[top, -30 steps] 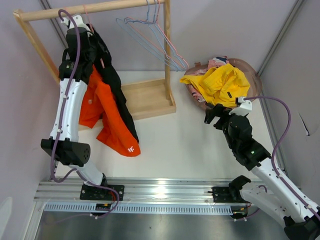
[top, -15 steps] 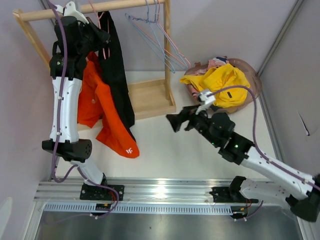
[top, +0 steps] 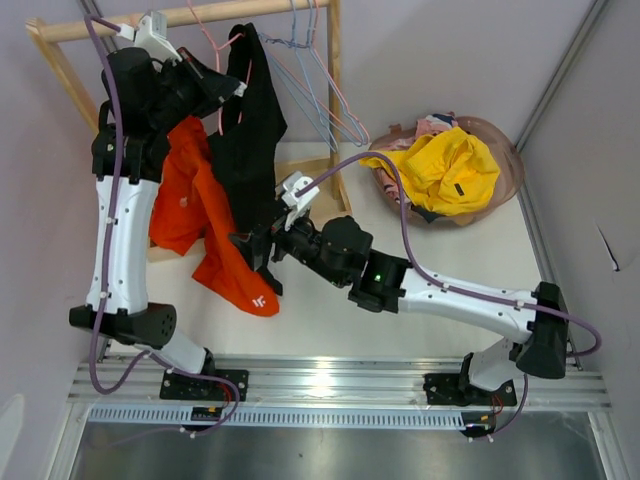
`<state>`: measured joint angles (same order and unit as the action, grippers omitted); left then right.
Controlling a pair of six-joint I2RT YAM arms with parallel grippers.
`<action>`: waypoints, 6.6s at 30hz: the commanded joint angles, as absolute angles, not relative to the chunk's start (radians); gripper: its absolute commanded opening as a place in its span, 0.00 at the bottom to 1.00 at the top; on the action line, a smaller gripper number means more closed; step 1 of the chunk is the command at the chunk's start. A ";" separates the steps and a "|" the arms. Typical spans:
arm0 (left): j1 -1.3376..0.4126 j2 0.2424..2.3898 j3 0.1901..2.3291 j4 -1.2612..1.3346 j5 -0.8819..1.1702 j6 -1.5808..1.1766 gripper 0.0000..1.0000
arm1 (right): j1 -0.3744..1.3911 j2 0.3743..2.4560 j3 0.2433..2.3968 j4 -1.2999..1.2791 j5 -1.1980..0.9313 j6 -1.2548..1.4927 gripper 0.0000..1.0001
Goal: Remove the shorts from the hanger
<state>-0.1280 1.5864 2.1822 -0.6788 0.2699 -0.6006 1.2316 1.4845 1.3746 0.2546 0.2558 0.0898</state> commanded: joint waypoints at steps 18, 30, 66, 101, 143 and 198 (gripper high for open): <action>-0.130 1.236 1.828 -0.396 0.368 -0.738 0.00 | 1.290 1.683 1.528 0.479 0.459 0.043 0.01; -0.097 1.337 2.020 -0.491 0.261 -0.600 0.00 | 1.606 1.531 1.209 0.431 0.715 0.064 0.00; -0.089 0.841 1.557 -0.709 0.267 -0.551 0.00 | 1.022 1.359 1.623 0.317 0.638 -0.164 0.00; -0.089 0.874 1.368 -0.543 0.271 -0.479 0.00 | 0.201 1.706 2.018 0.317 0.399 -0.048 0.00; -0.196 1.799 2.319 -0.460 0.229 -0.640 0.00 | -0.029 1.476 1.058 0.143 -0.092 0.542 1.00; 0.044 1.526 2.013 -0.641 -0.008 -0.436 0.63 | 0.268 0.772 1.160 -0.265 0.132 0.373 0.99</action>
